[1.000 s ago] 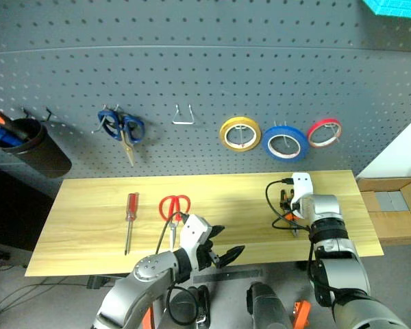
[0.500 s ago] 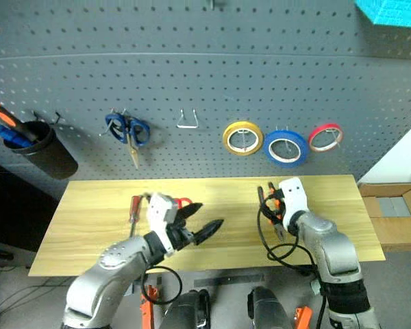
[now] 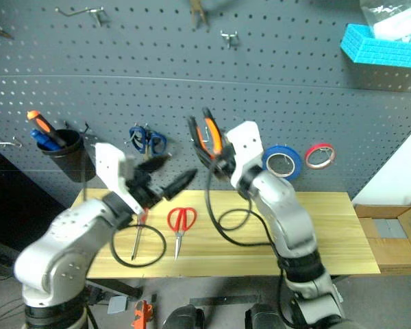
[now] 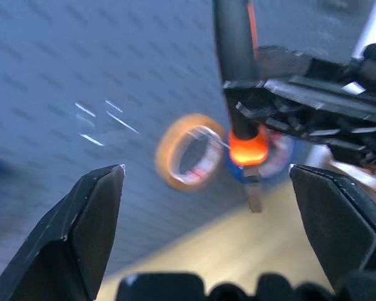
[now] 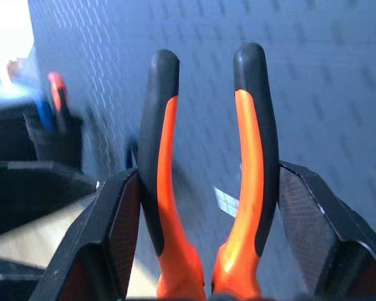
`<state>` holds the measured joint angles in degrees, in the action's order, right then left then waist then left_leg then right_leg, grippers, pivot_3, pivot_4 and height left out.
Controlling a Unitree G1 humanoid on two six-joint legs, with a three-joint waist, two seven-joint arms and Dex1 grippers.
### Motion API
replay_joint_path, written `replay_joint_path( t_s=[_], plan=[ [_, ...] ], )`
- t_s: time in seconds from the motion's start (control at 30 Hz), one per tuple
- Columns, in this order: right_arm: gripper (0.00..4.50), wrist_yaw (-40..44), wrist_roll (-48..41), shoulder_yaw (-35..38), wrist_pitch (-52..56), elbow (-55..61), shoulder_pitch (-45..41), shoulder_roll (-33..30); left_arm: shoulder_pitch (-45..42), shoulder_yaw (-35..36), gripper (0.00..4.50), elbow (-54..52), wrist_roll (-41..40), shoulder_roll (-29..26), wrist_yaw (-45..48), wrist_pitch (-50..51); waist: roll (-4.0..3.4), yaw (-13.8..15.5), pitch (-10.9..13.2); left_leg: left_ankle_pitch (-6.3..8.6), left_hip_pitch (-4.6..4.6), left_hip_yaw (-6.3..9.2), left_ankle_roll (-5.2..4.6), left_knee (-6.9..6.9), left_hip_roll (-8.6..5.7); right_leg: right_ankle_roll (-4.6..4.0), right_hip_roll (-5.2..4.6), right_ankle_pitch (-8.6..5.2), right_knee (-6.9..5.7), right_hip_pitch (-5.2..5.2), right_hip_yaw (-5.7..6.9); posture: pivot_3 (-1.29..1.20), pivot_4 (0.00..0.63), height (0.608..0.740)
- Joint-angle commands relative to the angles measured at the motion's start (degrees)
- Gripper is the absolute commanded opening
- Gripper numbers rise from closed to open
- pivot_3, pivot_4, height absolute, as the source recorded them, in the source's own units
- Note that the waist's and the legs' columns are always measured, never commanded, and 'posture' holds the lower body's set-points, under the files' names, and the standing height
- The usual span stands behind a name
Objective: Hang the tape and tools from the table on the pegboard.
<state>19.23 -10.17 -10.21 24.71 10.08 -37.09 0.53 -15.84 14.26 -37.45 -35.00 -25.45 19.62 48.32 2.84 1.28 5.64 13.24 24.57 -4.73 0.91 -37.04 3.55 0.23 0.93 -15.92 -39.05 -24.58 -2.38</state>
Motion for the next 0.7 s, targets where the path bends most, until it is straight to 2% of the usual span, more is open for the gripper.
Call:
replay_joint_path(
  t_s=[0.03, 0.23, 0.37, 0.5, 0.7],
  plan=[
    [2.73, -1.2, 0.2, 2.4, -8.6, -6.3, -6.2, 2.4, -1.3, 2.4, 4.5, 1.2, 0.4, -1.7, -0.6, -1.7, 0.02, 0.6, -0.4, -0.01, -0.02, 0.03, 0.0, 0.02, 0.04, -0.01, 0.0, 0.0, 0.0, 0.04, 0.05, 0.27, 0.0, 0.74],
    [2.73, -2.7, 1.3, 5.5, -21.1, -22.4, -17.4, 3.9, -4.8, 2.6, 4.5, 6.8, 3.3, -1.7, -2.4, -5.8, 0.31, 3.1, -0.7, -0.01, -0.13, -0.02, 0.02, 0.0, 0.05, -0.07, -0.1, -0.02, 0.02, 0.22, 0.06, 0.28, 0.0, 0.74],
    [2.73, -4.1, 2.1, 7.3, -29.0, -33.4, -23.1, 4.5, -6.3, -0.5, 4.5, 12.9, 6.5, -0.5, -1.9, -9.7, 0.31, 3.6, -1.1, -0.11, -0.14, -0.02, 0.19, 0.03, 0.05, -0.09, -0.11, -0.01, 0.01, 0.22, 0.09, 0.27, 0.0, 0.74],
    [2.73, -5.5, 3.3, 8.3, -34.6, -41.2, -25.5, 4.8, -7.5, -3.5, 4.5, 17.1, 8.0, 1.0, -0.4, -12.3, 0.47, 3.8, -1.3, -0.13, -0.13, -0.05, 0.23, 0.04, 0.06, -0.11, -0.15, -0.01, 0.01, 0.22, 0.07, 0.27, 0.0, 0.74],
    [2.73, -9.2, 6.8, 8.8, -45.2, -50.7, -25.6, 3.7, -10.1, -6.3, 4.5, 20.0, 6.1, 3.0, 3.2, -12.6, 0.49, 4.2, -1.3, -0.13, -0.13, -0.06, 0.24, 0.05, 0.09, -0.12, -0.17, -0.01, -0.03, 0.21, 0.06, 0.28, 0.0, 0.74]
  ],
)
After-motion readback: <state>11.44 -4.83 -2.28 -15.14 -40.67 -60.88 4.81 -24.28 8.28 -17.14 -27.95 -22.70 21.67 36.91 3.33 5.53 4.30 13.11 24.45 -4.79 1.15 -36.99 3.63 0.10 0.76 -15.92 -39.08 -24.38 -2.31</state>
